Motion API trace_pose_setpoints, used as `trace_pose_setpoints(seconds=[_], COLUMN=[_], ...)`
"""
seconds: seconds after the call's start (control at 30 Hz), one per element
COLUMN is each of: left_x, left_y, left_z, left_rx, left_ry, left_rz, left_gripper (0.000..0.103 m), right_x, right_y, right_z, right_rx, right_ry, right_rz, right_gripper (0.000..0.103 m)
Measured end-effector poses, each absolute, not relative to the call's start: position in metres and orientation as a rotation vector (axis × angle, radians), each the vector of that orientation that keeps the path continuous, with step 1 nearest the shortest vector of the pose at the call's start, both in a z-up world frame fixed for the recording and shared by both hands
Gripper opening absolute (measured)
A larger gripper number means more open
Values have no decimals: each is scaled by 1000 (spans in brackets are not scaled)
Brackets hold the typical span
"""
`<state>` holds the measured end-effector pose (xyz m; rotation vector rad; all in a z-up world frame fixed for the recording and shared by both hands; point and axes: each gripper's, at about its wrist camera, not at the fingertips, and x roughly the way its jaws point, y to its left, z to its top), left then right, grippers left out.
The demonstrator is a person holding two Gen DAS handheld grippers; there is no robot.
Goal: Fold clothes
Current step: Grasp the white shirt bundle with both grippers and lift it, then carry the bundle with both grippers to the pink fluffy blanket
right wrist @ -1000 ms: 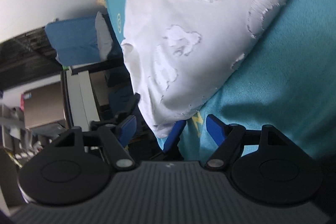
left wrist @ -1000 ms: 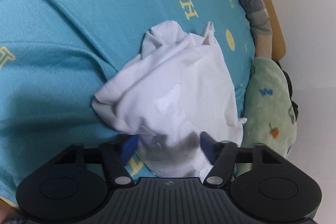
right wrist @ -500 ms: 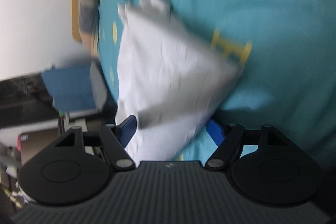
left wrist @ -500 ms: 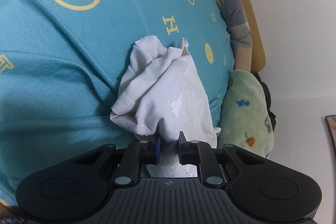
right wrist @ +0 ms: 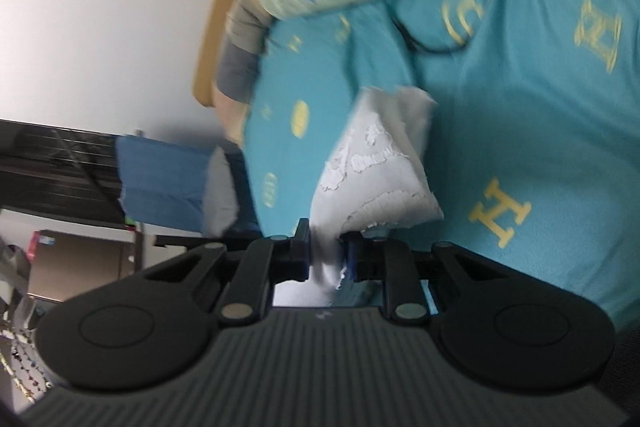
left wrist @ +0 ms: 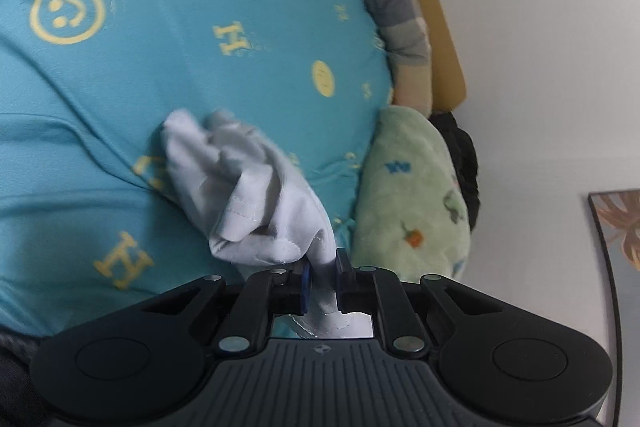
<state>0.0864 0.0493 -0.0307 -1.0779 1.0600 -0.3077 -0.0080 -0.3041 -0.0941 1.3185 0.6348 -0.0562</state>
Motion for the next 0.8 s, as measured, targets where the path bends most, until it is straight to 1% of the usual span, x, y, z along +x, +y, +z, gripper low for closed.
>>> trace_pose_setpoints(seconds=[0.1, 0.27, 0.4, 0.53, 0.6, 0.63, 0.73, 0.8], left_x=[90, 97, 107, 111, 108, 103, 82, 61], left_y=[11, -85, -183, -287, -334, -355, -411, -427], left_z=[2, 47, 84, 124, 138, 142, 128, 98], left_rx=[-1031, -960, -971, -993, -984, -961, -854, -791], left_ry=[1064, 1078, 1072, 1026, 994, 969, 925, 966], left_rz=[-374, -516, -667, -890, -993, -1033, -1115, -1134], left_gripper=[12, 12, 12, 12, 12, 12, 12, 12], right_x=[-24, -51, -71, -101, -121, -132, -161, -179], right_y=[-330, -402, -476, -546, -571, -584, -605, -612], right_z=[-62, -9, 51, 123, 150, 163, 172, 154], right_rx=[1325, 1297, 1214, 1075, 996, 955, 849, 819], right_ry=[581, 483, 371, 217, 147, 112, 71, 93], right_rz=[-52, -99, -175, -266, -317, -341, -412, -489], right_gripper=[20, 20, 20, 20, 20, 20, 20, 20])
